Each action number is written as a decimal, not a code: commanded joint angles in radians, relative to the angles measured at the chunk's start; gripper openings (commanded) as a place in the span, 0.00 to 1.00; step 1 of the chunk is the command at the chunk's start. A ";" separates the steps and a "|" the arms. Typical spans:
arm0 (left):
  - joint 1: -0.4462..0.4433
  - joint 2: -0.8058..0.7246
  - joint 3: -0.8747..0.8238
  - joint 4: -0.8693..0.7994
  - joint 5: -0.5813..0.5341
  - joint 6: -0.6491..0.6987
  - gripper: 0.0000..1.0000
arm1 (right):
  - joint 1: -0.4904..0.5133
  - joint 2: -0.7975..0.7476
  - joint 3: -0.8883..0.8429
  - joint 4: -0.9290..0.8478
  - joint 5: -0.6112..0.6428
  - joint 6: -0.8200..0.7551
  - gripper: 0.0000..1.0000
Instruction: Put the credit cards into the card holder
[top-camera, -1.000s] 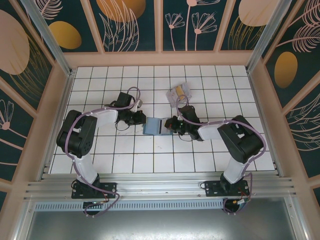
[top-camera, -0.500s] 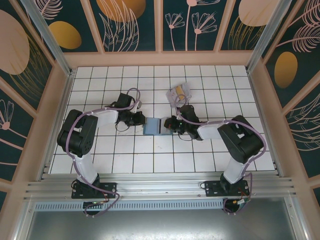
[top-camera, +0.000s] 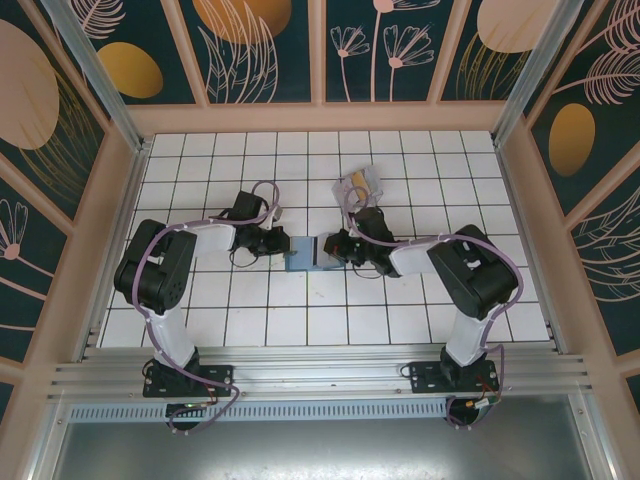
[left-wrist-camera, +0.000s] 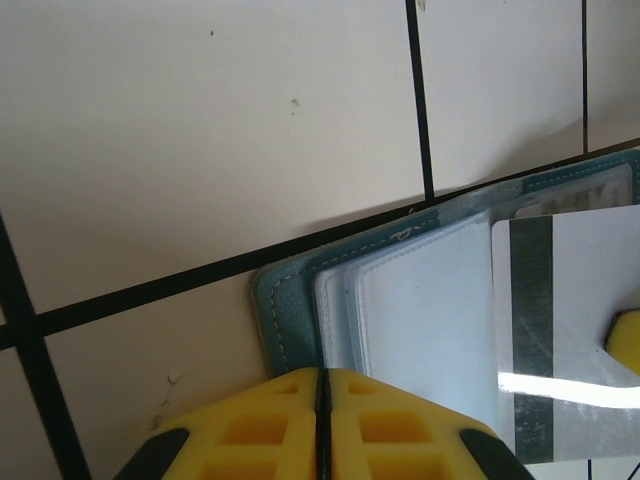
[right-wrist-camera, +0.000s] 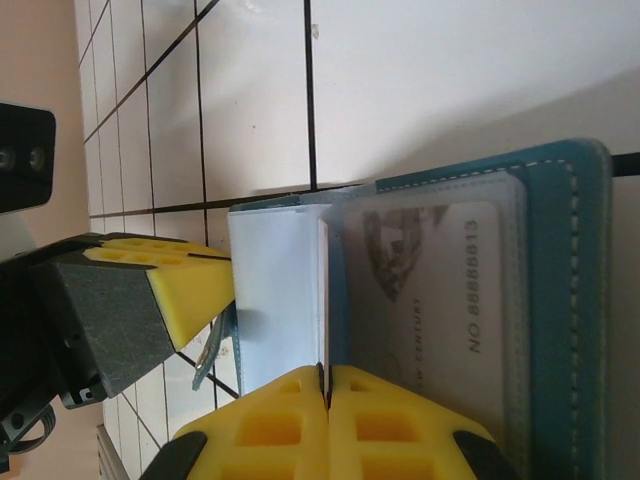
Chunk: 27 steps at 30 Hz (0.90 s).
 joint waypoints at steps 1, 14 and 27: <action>-0.003 0.025 -0.019 -0.004 0.018 -0.010 0.11 | 0.018 0.032 0.024 -0.020 -0.012 -0.032 0.00; -0.004 0.027 -0.022 0.007 0.029 -0.018 0.11 | 0.025 0.062 0.029 -0.050 -0.015 -0.052 0.00; -0.004 0.021 -0.035 0.018 0.032 -0.024 0.11 | 0.109 0.107 0.171 -0.231 0.115 -0.147 0.01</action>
